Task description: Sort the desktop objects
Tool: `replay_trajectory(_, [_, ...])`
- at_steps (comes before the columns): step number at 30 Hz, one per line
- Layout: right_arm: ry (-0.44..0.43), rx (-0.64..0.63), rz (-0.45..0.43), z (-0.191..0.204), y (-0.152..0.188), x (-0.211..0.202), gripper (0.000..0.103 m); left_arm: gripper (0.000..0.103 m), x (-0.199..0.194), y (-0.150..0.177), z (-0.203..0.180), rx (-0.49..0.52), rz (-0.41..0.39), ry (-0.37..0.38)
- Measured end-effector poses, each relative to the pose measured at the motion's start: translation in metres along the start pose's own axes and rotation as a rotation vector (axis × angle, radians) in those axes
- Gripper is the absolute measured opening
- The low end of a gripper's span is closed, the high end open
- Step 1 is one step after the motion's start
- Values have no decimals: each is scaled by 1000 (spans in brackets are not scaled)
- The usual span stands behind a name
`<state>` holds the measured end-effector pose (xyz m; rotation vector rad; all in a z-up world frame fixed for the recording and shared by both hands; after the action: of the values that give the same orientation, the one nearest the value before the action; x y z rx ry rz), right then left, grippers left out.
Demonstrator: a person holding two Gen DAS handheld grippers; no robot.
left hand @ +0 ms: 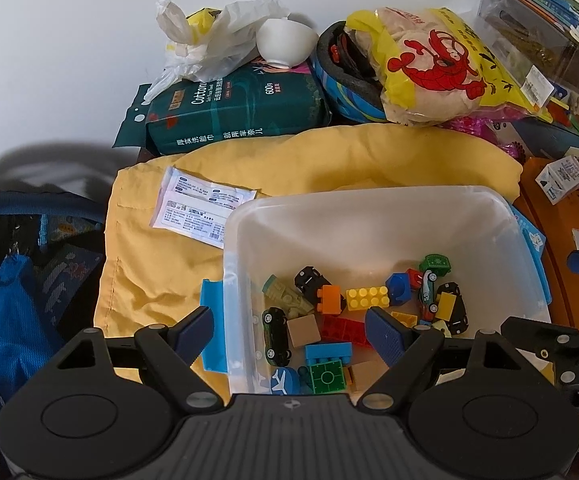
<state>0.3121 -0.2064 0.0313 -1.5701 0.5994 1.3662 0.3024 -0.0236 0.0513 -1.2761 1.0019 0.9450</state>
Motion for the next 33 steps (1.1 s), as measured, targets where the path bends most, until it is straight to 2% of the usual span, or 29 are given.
replay_trajectory(23, [5,19,7,1,8,3,103,85,4,3,4,-5,9,-11])
replay_trajectory(28, [0,23,2,0,9,2,103,85,-3,2,8,-77,-52,38])
replay_trajectory(33, [-1,19,7,0,12,4,103,86,-4,0,-2,-16,-61,5])
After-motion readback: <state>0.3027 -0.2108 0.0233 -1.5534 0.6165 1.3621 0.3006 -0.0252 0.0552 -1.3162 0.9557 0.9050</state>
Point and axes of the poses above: each gripper's, at about its wrist camera, not at the fingertips, and x roughly the way its jaws point, z to its left, y to its underside, the point moved 5 cm from there along x, roughly the way its jaws point, and after that the axes turned 10 degrees about z, right-handed, at the moved point
